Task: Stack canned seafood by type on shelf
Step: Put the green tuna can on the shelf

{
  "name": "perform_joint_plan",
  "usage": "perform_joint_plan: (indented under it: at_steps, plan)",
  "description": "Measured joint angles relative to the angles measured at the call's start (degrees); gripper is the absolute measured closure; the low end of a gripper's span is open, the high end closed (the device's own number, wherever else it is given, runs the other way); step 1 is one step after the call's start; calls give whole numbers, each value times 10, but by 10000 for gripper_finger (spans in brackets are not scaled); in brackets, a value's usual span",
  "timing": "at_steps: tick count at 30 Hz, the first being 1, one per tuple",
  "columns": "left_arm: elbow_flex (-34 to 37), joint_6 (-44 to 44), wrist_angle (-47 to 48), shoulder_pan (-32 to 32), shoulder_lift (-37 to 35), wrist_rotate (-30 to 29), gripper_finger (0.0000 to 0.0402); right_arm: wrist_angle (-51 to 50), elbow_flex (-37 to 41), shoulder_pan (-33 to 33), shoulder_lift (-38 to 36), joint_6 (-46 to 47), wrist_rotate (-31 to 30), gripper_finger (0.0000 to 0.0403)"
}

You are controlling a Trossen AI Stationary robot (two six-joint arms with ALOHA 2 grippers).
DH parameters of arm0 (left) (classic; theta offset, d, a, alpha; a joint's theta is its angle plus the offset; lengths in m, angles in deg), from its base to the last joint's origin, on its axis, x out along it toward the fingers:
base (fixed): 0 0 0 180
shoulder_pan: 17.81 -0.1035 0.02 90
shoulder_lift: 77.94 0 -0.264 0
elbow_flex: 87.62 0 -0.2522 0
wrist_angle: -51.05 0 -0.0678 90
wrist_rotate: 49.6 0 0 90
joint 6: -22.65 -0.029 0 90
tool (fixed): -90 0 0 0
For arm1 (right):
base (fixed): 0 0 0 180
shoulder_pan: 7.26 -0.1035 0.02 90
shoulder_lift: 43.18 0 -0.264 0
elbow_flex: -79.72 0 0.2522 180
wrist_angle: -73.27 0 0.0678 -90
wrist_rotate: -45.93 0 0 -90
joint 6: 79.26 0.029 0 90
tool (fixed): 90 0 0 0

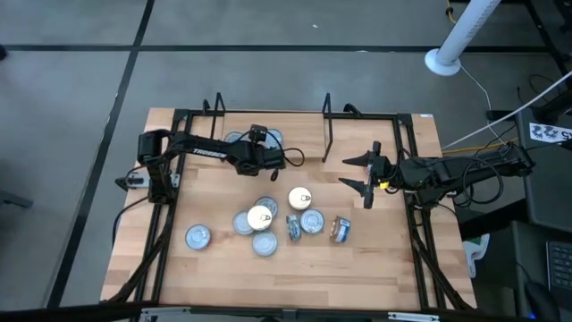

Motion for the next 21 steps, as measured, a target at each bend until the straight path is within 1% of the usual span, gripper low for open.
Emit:
perform_joint_plan:
  at_steps: [7, 10, 14, 18, 21]
  plan:
    - [-34, 4, 2, 20, 0, -1, 139, 0, 0, 0, 0, 0, 0, 146]
    - [-50, 22, 2, 28, 0, -1, 139, 0, 0, 0, 0, 0, 10, 146]
    - [-65, 63, 3, 37, -8, -1, 139, 0, 0, 0, 0, -16, 43, 146]
    - [-73, 124, 11, 46, -31, -2, 139, 0, 0, 0, 0, -48, 76, 146]
    - [-75, 187, 22, 55, -54, -1, 139, -3, 0, 0, 0, -80, 80, 146]
